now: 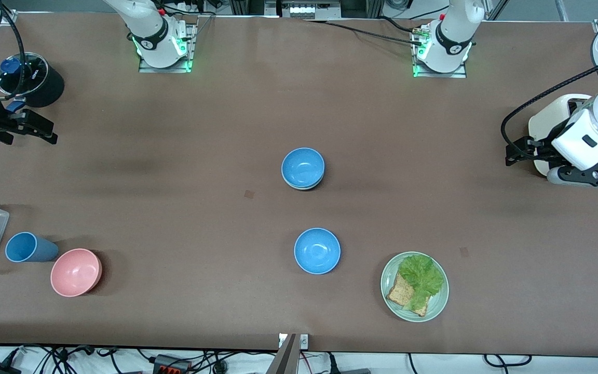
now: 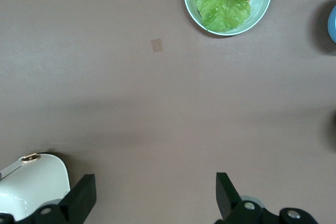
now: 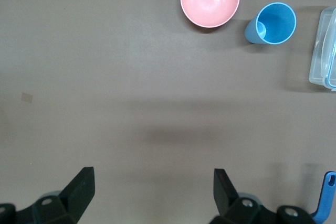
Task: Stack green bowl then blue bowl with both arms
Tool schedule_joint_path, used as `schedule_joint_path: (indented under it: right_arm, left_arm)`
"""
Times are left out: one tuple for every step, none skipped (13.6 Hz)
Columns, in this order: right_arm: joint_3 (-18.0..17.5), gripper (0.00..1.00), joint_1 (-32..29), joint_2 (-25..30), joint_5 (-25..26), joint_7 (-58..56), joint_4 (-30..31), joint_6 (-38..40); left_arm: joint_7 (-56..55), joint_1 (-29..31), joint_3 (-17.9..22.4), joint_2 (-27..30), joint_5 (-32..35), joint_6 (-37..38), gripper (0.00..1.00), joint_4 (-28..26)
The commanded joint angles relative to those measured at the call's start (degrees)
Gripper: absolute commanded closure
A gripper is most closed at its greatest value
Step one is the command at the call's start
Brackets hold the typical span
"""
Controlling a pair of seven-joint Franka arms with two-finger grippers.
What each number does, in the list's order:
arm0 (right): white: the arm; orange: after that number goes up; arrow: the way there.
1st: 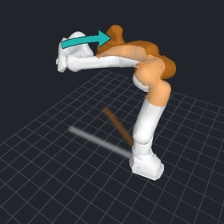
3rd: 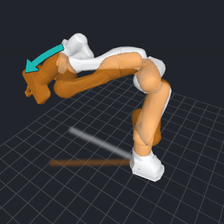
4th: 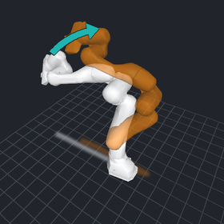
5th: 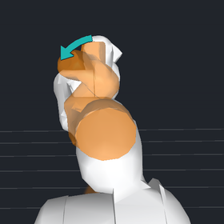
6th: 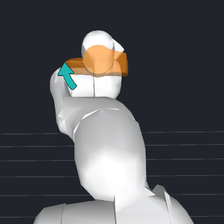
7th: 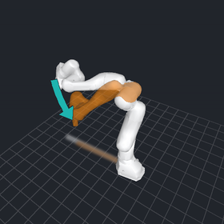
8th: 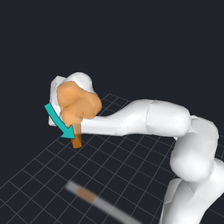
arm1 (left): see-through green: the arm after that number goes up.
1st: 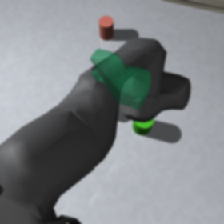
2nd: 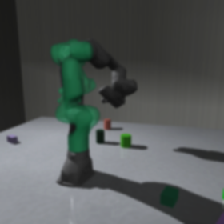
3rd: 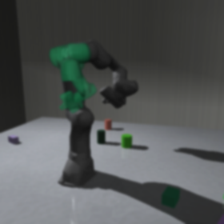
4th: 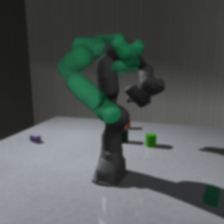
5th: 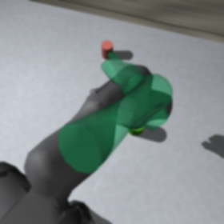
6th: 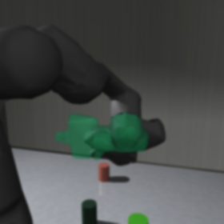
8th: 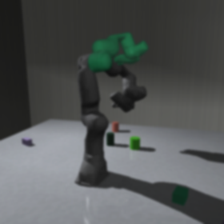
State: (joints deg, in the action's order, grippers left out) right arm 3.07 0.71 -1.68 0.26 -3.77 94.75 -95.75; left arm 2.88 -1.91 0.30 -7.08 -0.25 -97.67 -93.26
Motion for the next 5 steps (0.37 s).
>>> schedule_joint_path:
  right_arm:
    - [-0.43,0.00,-0.45,0.72,0.09,-0.97,0.17,0.12]
    - [-0.43,0.00,-0.45,0.72,0.09,-0.97,0.08,0.30]
    - [-0.52,0.00,-0.54,0.72,0.09,-0.97,0.00,0.21]
    - [-0.44,0.00,-0.54,0.72,0.09,-0.97,0.00,0.04]
    - [-0.43,0.00,-0.54,0.72,0.09,-0.97,0.00,-0.05]
  left_arm:
    - [1.42,0.24,0.14,1.02,-1.42,-0.24,0.00,0.35]
    - [1.51,0.33,0.14,0.40,-1.42,-0.16,0.00,0.53]
    - [1.42,0.42,0.14,0.40,-1.42,-0.16,0.00,0.54]
    - [1.42,0.51,0.14,0.40,-1.50,-0.07,0.00,0.54]
    - [1.42,0.59,0.14,0.40,-1.76,-0.07,0.00,0.54]
